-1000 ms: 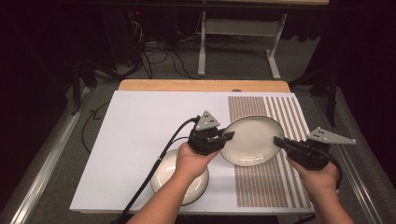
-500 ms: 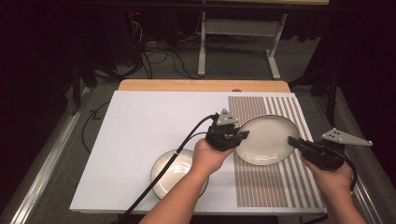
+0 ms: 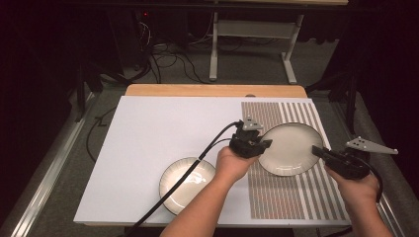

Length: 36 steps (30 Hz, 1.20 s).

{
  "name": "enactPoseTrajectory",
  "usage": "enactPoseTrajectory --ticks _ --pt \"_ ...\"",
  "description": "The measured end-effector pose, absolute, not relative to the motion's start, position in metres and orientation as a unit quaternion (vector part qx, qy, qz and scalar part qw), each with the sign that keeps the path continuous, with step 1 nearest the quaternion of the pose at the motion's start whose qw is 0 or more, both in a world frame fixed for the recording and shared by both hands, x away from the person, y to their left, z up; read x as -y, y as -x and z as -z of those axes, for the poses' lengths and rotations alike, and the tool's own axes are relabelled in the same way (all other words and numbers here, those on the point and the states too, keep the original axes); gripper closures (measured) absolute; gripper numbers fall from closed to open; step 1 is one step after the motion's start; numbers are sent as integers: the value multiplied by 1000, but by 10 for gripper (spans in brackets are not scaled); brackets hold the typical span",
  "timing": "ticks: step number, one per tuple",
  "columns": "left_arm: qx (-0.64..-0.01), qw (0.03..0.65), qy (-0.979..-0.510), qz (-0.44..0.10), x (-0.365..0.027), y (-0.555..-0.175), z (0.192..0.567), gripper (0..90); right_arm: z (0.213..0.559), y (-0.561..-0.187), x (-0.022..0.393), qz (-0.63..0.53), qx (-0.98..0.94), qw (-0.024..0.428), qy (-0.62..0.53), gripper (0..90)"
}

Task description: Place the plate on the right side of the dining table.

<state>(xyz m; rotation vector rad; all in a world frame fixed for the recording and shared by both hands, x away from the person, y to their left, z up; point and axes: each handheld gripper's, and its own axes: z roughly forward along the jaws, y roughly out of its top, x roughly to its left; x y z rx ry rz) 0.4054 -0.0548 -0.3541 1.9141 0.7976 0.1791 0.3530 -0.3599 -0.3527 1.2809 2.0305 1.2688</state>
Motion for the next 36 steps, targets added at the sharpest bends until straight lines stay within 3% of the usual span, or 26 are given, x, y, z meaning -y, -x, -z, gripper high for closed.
enactPoseTrajectory --ticks 20,36 --pt "-360 482 -797 -58 77 -413 384 736 376 -355 374 -435 -730 211 -484 855" --pt "-373 468 -796 -90 80 -417 384 696 379 -357 375 -437 -725 210 -489 859"
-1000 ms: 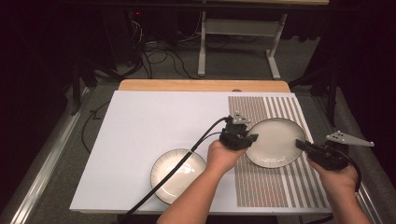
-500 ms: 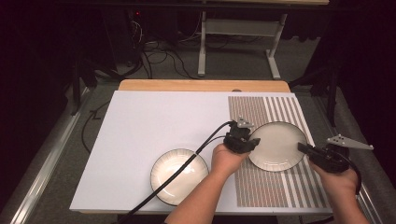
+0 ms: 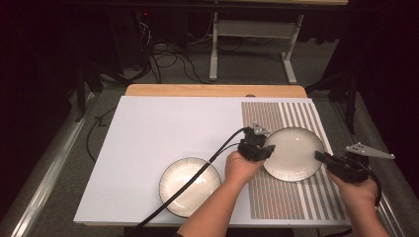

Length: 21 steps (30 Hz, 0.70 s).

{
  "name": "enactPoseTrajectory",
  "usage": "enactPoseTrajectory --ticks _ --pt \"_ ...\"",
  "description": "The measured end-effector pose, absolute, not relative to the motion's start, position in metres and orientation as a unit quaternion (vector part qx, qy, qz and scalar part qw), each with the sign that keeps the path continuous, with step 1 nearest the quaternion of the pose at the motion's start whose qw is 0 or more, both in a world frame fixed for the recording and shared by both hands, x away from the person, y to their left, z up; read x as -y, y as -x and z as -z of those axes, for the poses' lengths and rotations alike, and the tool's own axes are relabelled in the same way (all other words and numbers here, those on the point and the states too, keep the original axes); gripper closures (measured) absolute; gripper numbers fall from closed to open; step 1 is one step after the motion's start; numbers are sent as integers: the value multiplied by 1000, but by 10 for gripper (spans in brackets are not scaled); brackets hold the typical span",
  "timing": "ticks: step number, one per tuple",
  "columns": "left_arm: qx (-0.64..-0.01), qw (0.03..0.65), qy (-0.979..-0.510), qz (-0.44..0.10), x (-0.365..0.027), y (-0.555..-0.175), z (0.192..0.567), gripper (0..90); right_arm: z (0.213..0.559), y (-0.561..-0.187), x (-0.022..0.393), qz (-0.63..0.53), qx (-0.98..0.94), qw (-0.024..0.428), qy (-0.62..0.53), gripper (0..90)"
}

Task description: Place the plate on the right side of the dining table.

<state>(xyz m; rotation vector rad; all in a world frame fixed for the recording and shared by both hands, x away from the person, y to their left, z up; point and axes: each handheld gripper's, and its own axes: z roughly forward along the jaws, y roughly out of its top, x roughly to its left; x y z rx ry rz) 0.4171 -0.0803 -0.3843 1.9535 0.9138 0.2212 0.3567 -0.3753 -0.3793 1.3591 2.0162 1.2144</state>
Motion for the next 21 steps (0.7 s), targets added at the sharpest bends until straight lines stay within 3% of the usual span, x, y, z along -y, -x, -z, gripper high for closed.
enactPoseTrajectory --ticks 10,21 --pt "-354 489 -790 -109 53 -411 370 549 381 -361 375 -430 -723 208 -500 852" --pt "-353 510 -772 -138 -15 -396 356 378 381 -364 374 -420 -723 207 -507 846"
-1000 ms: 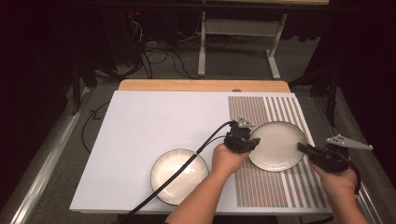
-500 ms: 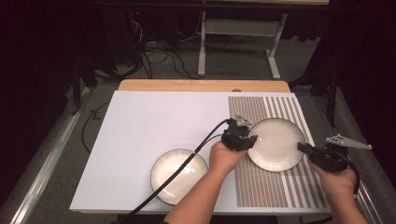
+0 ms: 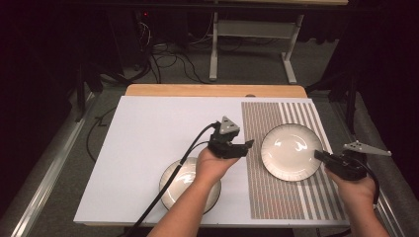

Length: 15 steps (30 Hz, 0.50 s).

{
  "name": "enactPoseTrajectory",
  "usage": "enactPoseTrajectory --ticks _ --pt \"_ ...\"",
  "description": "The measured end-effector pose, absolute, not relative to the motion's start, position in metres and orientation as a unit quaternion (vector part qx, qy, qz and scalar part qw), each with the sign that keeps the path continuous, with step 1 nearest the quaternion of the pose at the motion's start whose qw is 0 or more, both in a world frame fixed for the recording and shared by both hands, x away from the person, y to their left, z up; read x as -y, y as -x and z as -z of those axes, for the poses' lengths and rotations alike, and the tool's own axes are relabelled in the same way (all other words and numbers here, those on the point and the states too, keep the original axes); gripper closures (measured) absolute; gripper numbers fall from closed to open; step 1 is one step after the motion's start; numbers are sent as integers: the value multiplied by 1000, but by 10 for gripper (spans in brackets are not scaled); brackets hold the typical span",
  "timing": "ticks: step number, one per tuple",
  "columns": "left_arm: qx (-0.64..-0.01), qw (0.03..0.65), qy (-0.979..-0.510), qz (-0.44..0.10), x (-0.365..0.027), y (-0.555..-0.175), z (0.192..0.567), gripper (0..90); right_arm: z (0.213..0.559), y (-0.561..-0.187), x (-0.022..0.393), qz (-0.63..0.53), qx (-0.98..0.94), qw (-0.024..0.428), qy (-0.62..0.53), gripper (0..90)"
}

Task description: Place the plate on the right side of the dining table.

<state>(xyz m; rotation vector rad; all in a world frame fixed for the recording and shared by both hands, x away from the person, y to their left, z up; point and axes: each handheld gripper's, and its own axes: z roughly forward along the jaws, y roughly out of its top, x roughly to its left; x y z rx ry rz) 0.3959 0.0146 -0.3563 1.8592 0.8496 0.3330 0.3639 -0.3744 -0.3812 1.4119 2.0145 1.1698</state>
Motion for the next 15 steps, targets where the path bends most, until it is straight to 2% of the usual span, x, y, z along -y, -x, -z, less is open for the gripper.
enactPoseTrajectory --ticks 3,4,12,15 --pt "-356 516 -766 -145 -36 -390 356 323 382 -364 374 -418 -723 207 -509 845" --pt "-360 518 -762 -147 -42 -388 356 278 382 -365 374 -416 -723 206 -512 843" --pt "-377 525 -743 -173 -87 -369 357 160 382 -370 373 -408 -723 205 -518 837" --pt "-383 531 -734 -180 -103 -362 360 144 382 -372 372 -406 -722 205 -521 836"
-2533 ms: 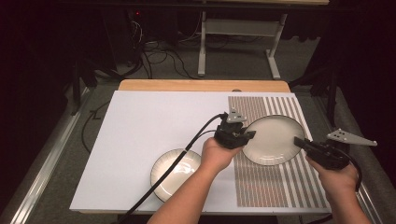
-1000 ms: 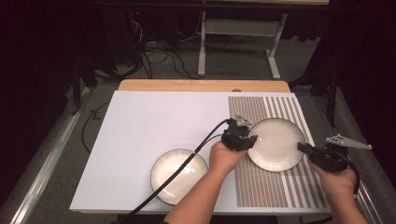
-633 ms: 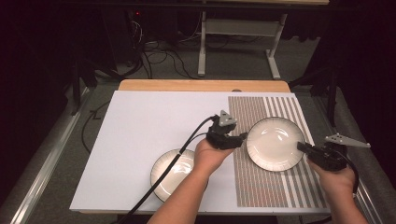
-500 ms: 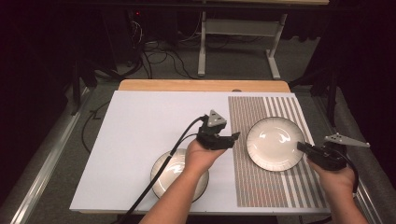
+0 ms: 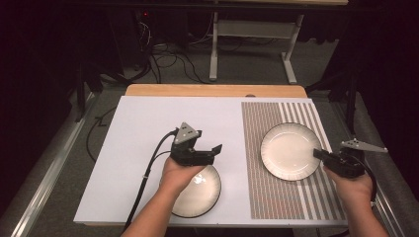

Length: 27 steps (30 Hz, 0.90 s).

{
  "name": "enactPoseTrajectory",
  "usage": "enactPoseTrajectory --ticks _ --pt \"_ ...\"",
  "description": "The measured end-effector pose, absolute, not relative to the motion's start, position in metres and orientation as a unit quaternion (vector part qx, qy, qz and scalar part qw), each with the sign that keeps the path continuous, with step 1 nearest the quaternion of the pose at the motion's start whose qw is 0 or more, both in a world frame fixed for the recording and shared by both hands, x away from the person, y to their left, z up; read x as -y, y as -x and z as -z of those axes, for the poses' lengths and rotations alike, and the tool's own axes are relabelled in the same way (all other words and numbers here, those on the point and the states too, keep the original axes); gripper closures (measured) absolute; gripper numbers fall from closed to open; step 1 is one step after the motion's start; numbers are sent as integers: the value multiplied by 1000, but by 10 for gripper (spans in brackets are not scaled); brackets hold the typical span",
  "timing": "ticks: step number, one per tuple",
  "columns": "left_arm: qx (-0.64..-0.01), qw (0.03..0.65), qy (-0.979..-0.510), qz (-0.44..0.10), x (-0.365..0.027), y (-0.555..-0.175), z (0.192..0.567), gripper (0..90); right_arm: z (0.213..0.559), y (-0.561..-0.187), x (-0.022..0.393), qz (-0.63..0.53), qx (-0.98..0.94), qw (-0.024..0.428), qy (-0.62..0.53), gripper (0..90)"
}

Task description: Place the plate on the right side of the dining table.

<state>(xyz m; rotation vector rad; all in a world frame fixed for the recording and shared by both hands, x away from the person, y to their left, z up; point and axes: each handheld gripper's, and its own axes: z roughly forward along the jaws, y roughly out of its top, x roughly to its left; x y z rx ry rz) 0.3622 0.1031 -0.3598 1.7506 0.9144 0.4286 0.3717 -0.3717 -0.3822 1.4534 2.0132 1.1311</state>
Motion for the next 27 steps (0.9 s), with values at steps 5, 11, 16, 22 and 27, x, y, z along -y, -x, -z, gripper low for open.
enactPoseTrajectory --ticks 5,11,16,22,27 --pt "-398 529 -725 -187 -131 -352 365 70 383 -373 371 -400 -723 206 -525 833" --pt "-406 534 -715 -200 -162 -335 368 3 384 -375 371 -395 -721 204 -532 827" --pt "-414 533 -707 -212 -190 -321 373 1 385 -378 372 -391 -721 199 -536 823" --pt "-425 531 -698 -223 -221 -304 382 1 388 -381 372 -392 -715 193 -546 820" --pt "-423 535 -695 -230 -230 -294 380 1 389 -384 372 -391 -712 191 -550 820"
